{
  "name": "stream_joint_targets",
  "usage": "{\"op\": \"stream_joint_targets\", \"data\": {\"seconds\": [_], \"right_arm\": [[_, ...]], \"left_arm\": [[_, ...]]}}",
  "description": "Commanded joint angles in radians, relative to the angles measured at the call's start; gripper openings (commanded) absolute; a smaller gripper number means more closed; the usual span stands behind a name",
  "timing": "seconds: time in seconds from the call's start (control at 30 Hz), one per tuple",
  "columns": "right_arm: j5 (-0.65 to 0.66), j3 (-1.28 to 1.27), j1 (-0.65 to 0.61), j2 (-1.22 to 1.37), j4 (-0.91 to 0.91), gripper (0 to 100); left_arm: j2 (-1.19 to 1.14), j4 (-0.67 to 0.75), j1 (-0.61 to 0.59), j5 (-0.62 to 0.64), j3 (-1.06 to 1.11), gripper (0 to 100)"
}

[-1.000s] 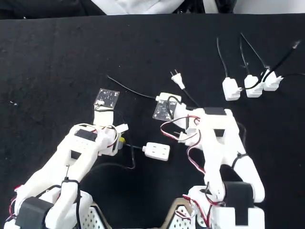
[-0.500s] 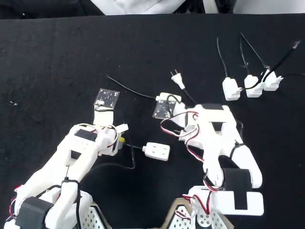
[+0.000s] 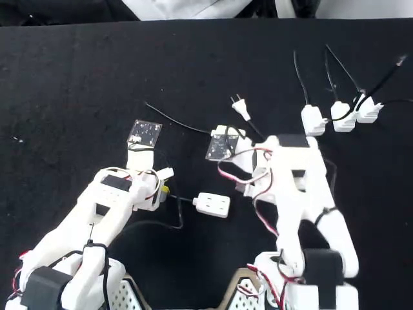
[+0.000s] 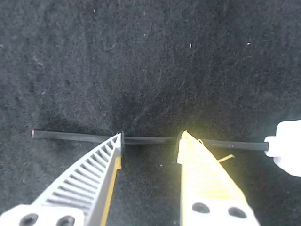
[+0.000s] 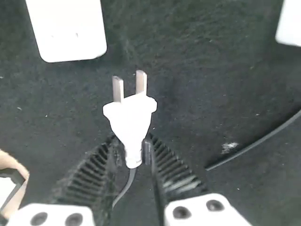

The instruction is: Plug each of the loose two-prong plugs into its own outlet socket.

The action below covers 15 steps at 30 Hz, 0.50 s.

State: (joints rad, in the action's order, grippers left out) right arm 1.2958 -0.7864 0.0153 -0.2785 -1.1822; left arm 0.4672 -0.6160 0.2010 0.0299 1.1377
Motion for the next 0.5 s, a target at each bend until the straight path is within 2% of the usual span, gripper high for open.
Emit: {"op": "stream_joint_targets", "data": {"seconds": [0.0,0.1,0.17,0.27,0.4,0.47], "right_arm": [[-0.083,-0.081,0.021,-0.059,0.25,1.1],[-0.14,-0.153,0.094,-0.058,0.493,1.1],[-0.152,-0.186,0.129,-0.058,0.575,1.1],[-0.149,-0.232,0.126,-0.058,0.568,1.1],[-0.152,-0.252,0.064,-0.058,0.468,2.3],[-0.153,-0.234,0.048,-0.061,0.396,9.3]], "left_arm": [[0.02,0.015,0.001,0.012,0.01,20],[0.02,0.014,0.001,0.012,0.01,20],[0.02,0.014,0.001,0.012,0.01,20],[0.02,0.015,0.001,0.012,0.01,20],[0.02,0.015,0.001,0.012,0.01,20],[0.02,0.015,0.001,0.012,0.01,20]]}}
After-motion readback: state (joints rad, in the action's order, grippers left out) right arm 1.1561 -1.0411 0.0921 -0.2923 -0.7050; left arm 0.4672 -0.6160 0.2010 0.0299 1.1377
